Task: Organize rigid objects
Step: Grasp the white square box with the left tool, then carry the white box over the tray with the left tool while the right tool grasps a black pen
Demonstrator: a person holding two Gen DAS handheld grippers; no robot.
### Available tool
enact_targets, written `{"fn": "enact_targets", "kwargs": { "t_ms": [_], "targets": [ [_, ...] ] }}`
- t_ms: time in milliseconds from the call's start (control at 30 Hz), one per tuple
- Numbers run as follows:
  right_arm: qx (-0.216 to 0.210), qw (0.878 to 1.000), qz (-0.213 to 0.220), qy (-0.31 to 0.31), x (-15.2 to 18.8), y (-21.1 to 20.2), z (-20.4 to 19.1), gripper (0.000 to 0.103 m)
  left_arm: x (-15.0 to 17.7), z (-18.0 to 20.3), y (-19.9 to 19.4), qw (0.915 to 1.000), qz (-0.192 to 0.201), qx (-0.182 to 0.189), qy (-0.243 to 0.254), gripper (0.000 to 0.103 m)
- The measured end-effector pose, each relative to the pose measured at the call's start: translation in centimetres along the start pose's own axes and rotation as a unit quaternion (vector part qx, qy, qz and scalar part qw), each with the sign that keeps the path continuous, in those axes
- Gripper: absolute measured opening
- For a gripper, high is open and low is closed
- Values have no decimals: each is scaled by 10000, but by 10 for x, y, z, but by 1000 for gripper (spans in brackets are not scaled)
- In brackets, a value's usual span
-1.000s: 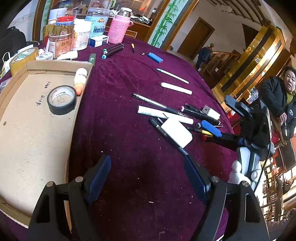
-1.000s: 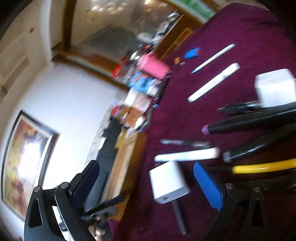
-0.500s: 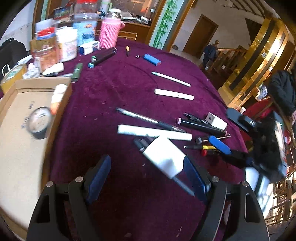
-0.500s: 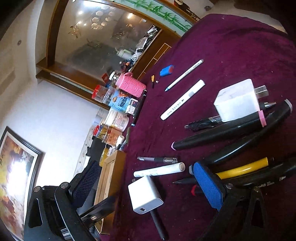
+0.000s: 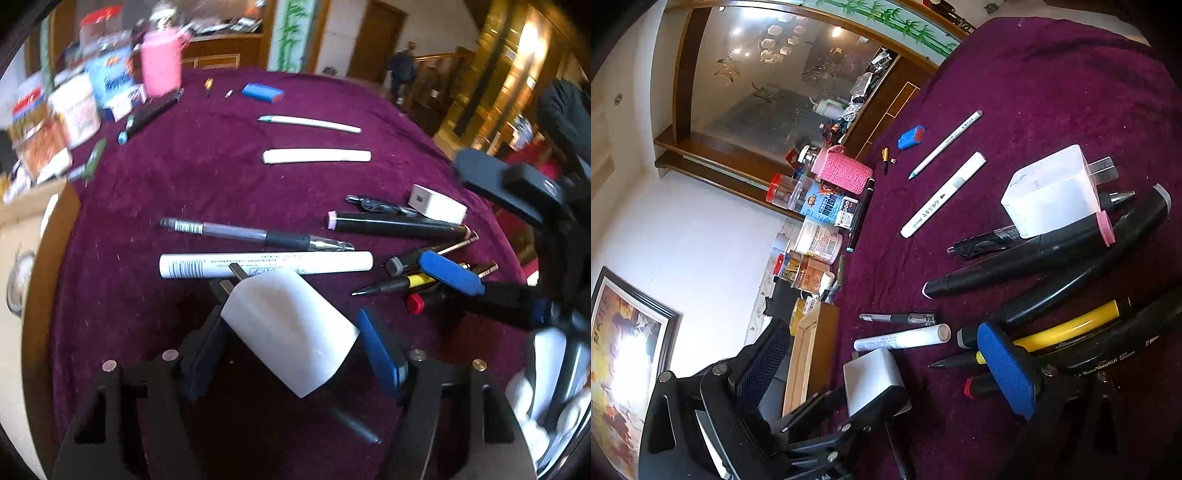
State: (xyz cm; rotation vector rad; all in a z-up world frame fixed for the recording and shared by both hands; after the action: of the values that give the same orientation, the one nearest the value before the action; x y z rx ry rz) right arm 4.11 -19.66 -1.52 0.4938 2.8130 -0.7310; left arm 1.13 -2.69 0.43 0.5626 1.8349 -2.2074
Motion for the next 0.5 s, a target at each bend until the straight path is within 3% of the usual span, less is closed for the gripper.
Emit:
{"fn": "enact_targets", "kwargs": {
  "t_ms": [100, 233, 500],
  "targets": [
    [9, 10000, -4, -1, 0, 0, 0, 103, 10, -1, -7, 9998, 51, 23, 209, 70],
    [11, 10000, -7, 2, 0, 0, 0, 103, 22, -9, -22, 9995, 97, 233, 194, 70],
    [16, 10000, -40, -47, -1, 2, 0, 103, 40, -25, -62, 9987, 420, 222, 163, 70]
  ]
}}
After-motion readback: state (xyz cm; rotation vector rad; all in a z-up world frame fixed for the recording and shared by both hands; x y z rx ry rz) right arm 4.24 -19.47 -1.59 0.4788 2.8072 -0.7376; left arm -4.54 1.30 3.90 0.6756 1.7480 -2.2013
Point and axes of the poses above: each gripper's, at about its wrist camera, not at the fingertips, and y roughly the way its jaws point, z to its right, x to its underside, the point moved 2 cm from there along y, roughly the way its jaws point, and after that the axes turned 9 degrees about -z, right-handed, at the moved point
